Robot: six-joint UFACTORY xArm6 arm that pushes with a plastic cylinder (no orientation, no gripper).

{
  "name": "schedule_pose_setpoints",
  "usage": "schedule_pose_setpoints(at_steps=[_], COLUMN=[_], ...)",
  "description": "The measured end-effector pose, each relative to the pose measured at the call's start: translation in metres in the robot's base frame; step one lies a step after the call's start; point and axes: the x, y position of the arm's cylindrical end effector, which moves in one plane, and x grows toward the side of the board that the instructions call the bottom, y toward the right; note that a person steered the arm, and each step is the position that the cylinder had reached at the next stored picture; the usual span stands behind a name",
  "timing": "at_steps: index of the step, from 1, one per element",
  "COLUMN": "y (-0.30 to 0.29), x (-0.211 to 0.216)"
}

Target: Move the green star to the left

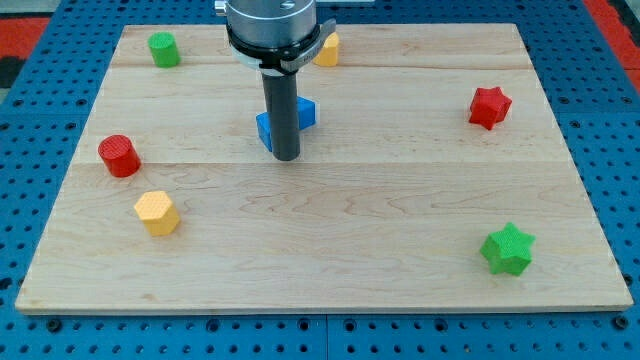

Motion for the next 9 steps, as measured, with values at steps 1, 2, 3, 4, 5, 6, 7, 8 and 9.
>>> schedule_pose_setpoints(at_steps=[1,2,3,4,5,6,7,8,9], y=[0.0,0.016,0.054,0.099,0.153,0.21,0.235,0.233,0.234], x=[0.0,0.014,0.03,0.042,0.042,0.042,0.052,0.094,0.129])
